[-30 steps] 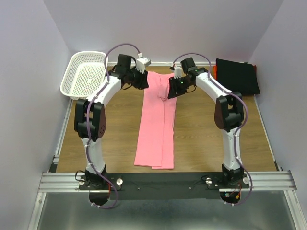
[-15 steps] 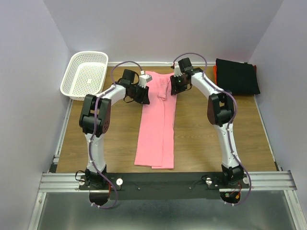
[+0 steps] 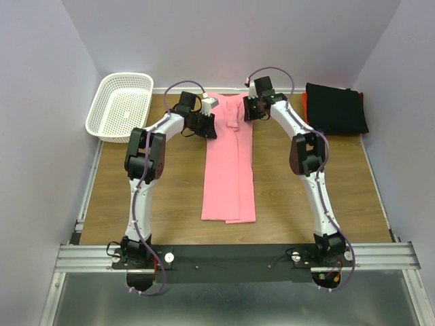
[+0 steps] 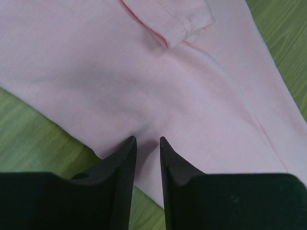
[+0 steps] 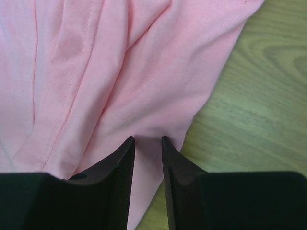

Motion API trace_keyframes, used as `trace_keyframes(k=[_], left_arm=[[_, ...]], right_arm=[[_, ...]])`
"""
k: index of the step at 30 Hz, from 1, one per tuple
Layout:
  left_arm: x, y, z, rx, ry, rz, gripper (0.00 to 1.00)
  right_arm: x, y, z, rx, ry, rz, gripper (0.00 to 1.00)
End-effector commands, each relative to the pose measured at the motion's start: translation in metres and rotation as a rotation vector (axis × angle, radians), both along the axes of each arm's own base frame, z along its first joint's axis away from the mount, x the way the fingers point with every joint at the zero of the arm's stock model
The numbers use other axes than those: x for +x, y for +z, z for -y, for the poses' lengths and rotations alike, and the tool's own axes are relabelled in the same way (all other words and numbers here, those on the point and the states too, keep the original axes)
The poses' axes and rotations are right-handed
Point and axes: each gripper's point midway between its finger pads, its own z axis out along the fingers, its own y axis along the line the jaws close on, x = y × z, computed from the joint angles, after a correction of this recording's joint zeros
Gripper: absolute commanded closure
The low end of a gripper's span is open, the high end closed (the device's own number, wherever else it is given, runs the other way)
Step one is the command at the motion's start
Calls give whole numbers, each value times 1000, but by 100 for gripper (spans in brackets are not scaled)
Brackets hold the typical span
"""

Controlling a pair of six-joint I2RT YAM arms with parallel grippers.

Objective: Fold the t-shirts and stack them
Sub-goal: Rotate the tshirt 90 degrees, then grab the bottom of the folded rectangular tshirt with both arms

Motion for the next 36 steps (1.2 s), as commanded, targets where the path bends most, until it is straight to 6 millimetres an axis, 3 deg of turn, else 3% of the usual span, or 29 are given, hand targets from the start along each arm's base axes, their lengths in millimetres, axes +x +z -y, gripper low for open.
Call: trace_keyframes(k=[1,3,4,7,8,10,11,12,13,14,15,16,17,18,19,20,23,25,26,27,28,29,30,31,32,33,34,35,36], left_arm=[[21,7,-11,27,27,28,62],[29,21,-15,23,34,48,57],[38,38,-19,11,37,84,53],[41,85,-23,8,0,182,43],[37,114,-26,9,-12,238,38],[29,136,-31,21,-14,284,31],[23,172,-36,15,-6,360,18],[19,185,-40,22,-10,399,8],[14,198,-45,29,-5,437,4],[4,223,-53,47,16,507,4],[-2,235,-59,55,29,542,4],[-11,230,-66,71,37,544,4],[-25,265,-69,58,26,646,4],[-35,259,-73,89,-14,679,4],[-41,265,-77,100,-11,713,4],[-50,292,-81,101,4,807,4],[-68,295,-89,150,-10,873,2],[-77,285,-94,191,-39,859,2],[-97,269,-89,197,-149,812,2],[-111,258,-85,193,-231,796,2],[-137,232,-74,136,-352,743,2],[-163,222,-70,145,-455,768,1],[-178,210,-68,137,-493,765,2],[-203,170,-66,127,-545,700,1],[-219,160,-62,129,-593,722,2],[-247,141,-53,130,-665,747,2],[-258,129,-50,150,-691,756,3],[-266,134,-45,150,-704,827,4],[-284,125,-32,130,-764,833,5]], right_arm=[[19,-24,18,-76,-28,43,63],[29,-3,15,-64,-23,103,57],[34,17,14,-54,-22,143,53],[38,68,7,-14,-2,229,30],[37,109,7,8,1,288,24],[26,144,4,38,30,323,6],[21,161,3,53,40,343,0],[7,208,1,86,74,406,0],[-2,210,0,92,92,397,0],[-17,249,1,114,117,452,0],[-24,258,2,115,130,464,0],[-35,257,4,111,148,452,0],[-43,262,5,108,166,460,0],[-59,293,9,100,201,522,0],[-70,273,12,75,226,481,0],[-78,275,11,69,261,494,0],[-140,266,10,56,478,461,0],[-173,259,6,73,577,444,0],[-195,265,7,67,613,460,0],[-221,231,4,46,662,365,0],[-238,217,6,7,719,350,0],[-265,215,0,-2,773,347,0],[-288,178,5,-23,807,266,0],[-305,165,4,-32,840,243,0],[-319,153,5,-40,868,218,0],[-346,130,6,-48,925,175,2],[-356,120,7,-48,942,152,3],[-367,111,8,-39,960,127,4],[-378,105,7,-15,983,109,8]])
